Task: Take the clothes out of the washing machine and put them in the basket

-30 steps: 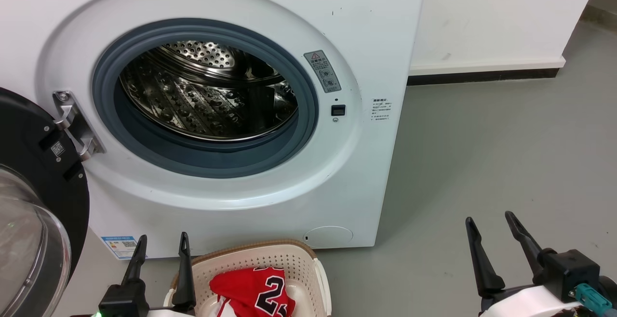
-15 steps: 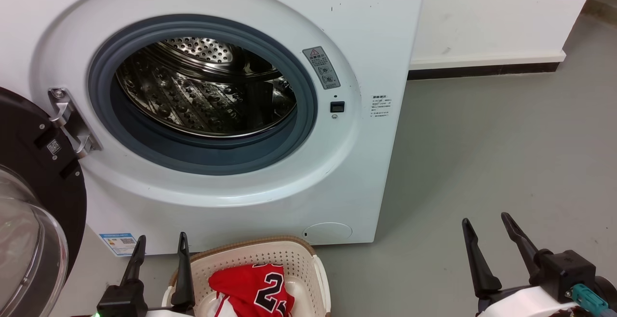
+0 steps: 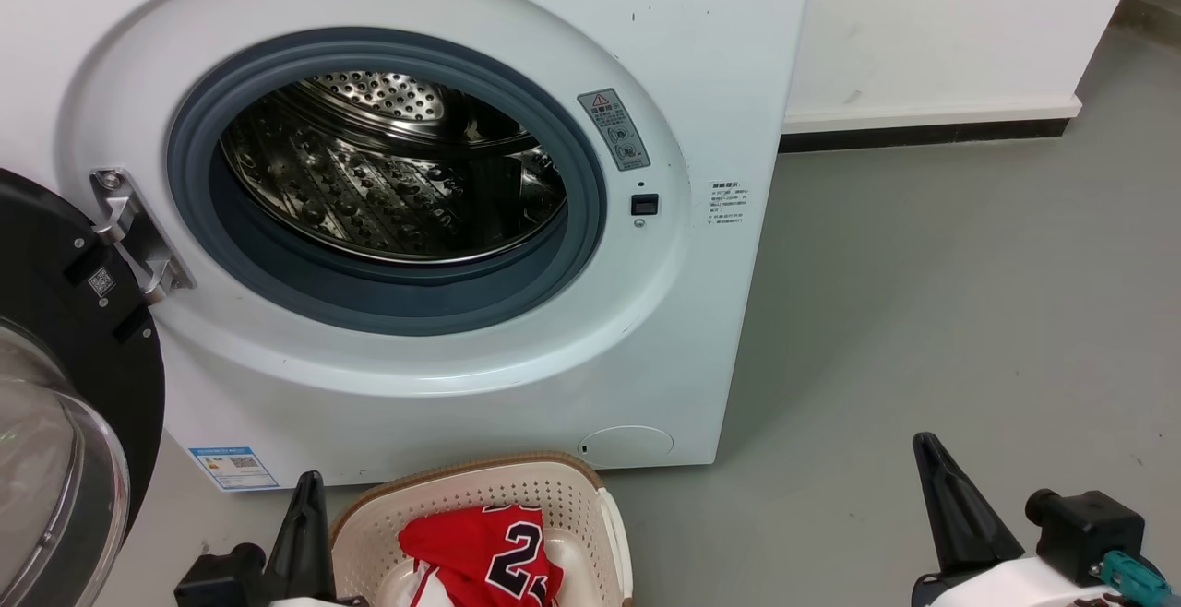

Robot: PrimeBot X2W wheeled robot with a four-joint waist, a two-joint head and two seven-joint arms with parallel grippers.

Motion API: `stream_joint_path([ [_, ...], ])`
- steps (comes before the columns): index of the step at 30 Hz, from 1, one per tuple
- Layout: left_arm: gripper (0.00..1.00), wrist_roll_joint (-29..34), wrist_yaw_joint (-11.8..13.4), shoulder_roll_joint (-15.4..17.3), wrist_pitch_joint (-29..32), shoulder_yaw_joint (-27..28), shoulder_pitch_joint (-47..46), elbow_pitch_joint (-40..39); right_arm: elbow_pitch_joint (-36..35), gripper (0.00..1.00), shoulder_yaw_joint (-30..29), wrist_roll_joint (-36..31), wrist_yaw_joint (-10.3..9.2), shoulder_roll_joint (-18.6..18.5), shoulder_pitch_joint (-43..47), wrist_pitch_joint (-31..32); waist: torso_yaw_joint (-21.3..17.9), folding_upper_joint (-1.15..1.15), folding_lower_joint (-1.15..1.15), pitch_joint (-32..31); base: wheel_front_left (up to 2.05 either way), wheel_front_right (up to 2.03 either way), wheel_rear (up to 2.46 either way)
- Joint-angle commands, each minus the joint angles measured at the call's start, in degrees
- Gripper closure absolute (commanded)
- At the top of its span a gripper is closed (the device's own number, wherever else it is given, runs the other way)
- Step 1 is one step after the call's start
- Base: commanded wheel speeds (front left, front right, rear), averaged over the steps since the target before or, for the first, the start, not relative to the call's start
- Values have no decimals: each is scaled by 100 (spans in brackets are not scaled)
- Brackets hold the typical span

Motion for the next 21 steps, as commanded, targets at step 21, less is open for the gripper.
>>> stream_joint_path([
  [21,100,-2297,-274,-39,488,177,-487,182,501,100,-60,2515,0,-164,-524,30,45,0,0,30,0,0,0],
])
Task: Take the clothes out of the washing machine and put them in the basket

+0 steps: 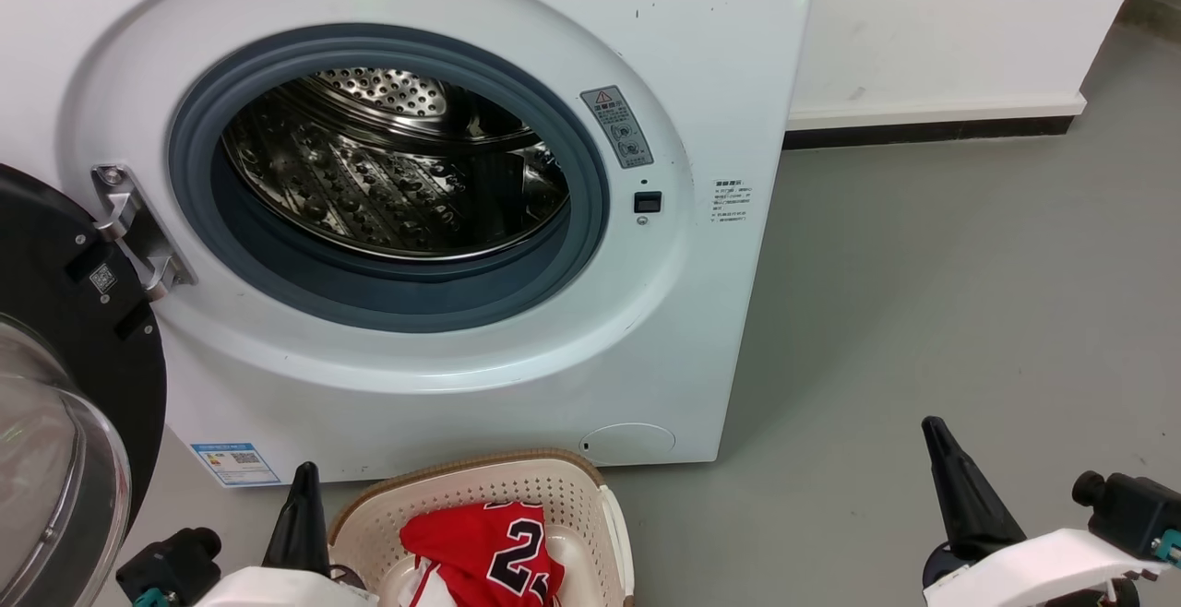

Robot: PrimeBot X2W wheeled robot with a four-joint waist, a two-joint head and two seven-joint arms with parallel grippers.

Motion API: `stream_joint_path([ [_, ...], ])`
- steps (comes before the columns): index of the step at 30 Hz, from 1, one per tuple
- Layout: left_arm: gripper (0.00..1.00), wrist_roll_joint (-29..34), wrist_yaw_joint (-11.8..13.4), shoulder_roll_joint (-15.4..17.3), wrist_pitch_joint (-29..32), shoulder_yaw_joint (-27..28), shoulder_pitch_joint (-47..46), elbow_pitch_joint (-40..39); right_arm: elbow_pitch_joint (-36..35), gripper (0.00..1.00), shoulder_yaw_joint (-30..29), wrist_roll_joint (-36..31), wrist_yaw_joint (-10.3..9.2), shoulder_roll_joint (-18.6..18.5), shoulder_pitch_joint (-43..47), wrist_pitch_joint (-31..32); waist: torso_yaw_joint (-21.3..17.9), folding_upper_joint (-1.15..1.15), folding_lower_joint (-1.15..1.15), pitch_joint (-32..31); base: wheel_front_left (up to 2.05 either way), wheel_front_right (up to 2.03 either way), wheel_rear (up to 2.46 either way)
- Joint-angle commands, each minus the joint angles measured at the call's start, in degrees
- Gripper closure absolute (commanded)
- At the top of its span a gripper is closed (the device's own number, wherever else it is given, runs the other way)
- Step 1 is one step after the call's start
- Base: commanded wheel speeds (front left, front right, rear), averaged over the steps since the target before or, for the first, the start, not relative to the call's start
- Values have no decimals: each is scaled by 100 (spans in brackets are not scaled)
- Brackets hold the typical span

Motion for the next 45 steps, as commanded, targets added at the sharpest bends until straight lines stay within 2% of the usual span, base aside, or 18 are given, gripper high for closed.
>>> stream_joint_path([
  [1,100,-208,-30,1,39,32,-195,-49,-25,100,-21,220,0,-42,-182,12,3,0,0,2,0,0,0],
  [23,100,-1986,-244,-46,446,178,-505,187,410,100,-134,2097,0,-94,-499,94,49,0,0,34,0,0,0],
  [45,100,-3356,-413,-84,767,293,-738,373,751,100,-262,3508,0,-102,-752,196,93,0,0,64,0,0,0],
])
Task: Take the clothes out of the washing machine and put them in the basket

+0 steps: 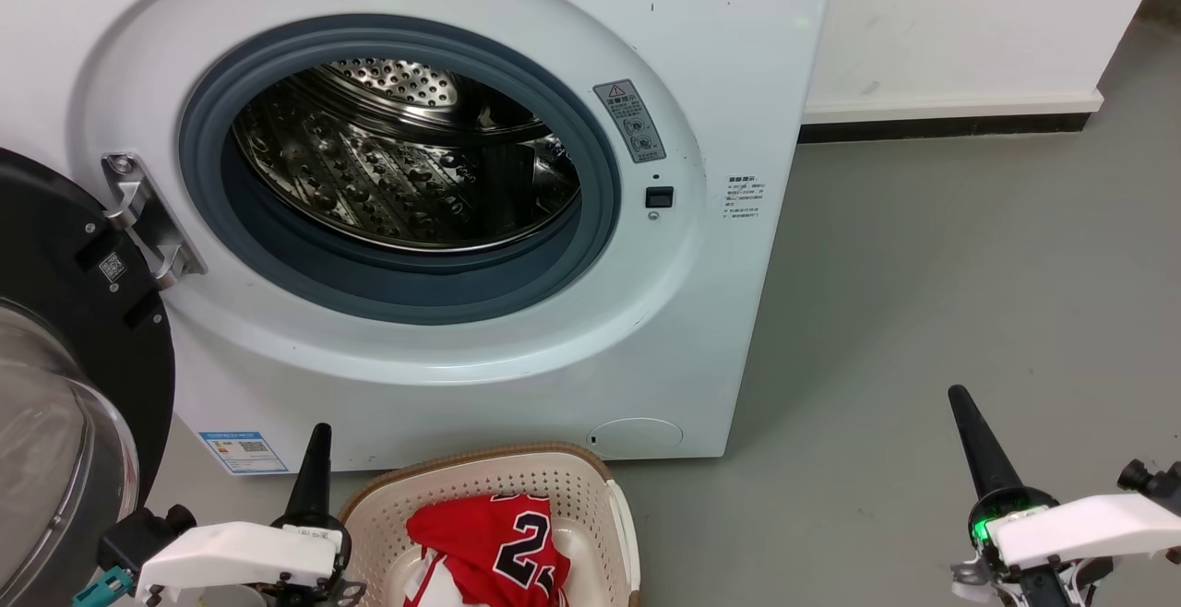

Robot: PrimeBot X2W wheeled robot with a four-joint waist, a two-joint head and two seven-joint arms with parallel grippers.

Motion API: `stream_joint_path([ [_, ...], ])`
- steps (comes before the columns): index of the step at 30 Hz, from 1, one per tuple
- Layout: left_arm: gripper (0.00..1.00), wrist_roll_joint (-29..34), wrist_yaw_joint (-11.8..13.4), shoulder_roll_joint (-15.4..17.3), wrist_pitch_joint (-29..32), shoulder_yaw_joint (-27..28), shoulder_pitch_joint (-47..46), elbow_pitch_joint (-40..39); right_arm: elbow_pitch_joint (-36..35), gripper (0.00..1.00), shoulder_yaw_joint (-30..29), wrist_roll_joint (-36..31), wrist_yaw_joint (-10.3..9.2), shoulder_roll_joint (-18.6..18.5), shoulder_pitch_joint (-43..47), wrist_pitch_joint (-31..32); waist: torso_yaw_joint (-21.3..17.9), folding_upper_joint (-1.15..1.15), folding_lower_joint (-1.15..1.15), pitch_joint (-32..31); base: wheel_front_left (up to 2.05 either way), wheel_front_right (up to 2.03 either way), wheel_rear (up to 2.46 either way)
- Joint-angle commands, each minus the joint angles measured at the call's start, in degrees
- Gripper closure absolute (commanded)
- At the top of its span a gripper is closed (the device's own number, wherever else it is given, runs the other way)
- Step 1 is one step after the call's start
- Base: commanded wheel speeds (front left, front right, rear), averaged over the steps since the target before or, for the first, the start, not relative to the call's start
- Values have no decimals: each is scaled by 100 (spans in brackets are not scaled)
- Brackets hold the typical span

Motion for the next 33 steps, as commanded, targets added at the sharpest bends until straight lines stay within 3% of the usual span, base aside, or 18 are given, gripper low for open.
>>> stream_joint_path([
  [1,100,-103,-52,11,27,31,-126,-25,-8,100,-20,117,1,-31,-162,3,2,0,0,1,0,0,0],
  [33,100,-1753,-246,-39,410,161,-412,205,412,100,-217,1780,0,0,-456,160,69,0,0,47,0,0,0],
])
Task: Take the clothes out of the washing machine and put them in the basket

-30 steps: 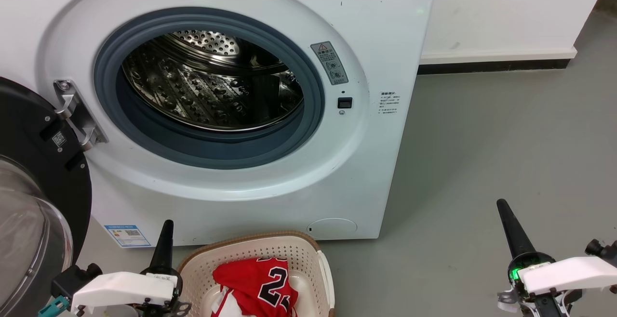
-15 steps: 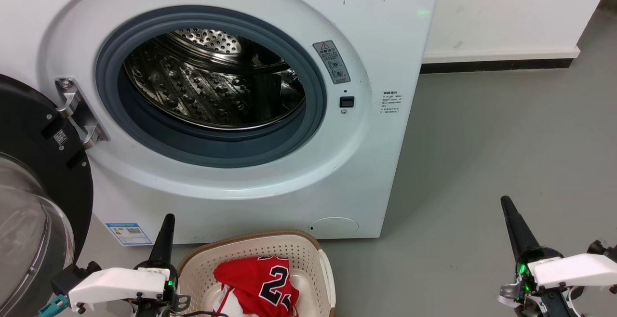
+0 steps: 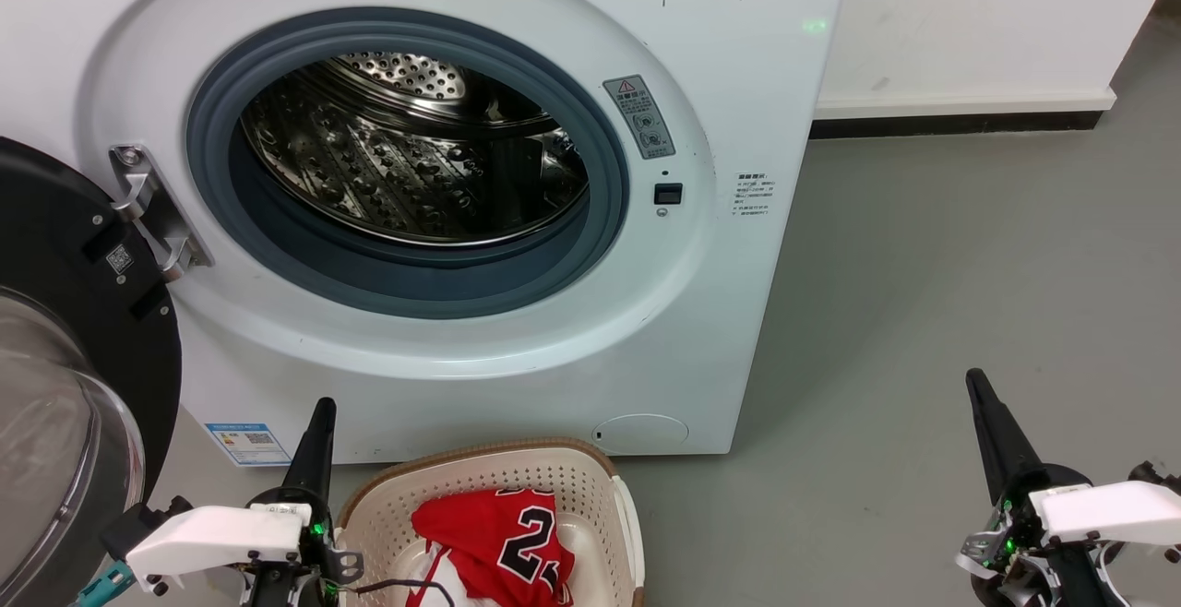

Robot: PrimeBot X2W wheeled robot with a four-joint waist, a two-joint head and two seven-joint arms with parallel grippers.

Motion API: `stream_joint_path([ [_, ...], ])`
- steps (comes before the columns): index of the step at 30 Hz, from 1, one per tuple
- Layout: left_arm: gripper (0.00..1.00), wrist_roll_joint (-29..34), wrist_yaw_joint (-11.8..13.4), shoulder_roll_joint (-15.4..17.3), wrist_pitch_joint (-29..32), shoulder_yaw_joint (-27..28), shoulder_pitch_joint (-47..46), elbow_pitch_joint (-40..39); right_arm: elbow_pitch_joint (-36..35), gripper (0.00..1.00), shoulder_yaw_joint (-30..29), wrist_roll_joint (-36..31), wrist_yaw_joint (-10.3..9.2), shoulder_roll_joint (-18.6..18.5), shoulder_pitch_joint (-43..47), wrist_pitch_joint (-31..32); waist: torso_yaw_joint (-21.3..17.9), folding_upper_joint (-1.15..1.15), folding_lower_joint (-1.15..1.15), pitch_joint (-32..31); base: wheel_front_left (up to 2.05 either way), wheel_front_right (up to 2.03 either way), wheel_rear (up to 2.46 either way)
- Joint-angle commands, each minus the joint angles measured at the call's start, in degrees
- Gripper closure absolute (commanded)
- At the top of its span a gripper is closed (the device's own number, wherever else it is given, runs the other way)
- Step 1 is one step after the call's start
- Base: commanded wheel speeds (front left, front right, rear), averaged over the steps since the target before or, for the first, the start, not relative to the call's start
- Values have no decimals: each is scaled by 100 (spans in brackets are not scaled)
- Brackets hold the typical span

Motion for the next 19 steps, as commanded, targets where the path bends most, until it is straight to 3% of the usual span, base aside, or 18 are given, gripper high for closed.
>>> stream_joint_path([
  [1,100,-151,-47,-2,41,22,-129,11,33,100,-23,167,0,-1,-148,24,5,0,0,3,0,0,0],
  [19,100,-904,-138,-28,212,88,-240,118,226,100,-129,909,0,25,-267,108,42,0,0,29,0,0,0],
])
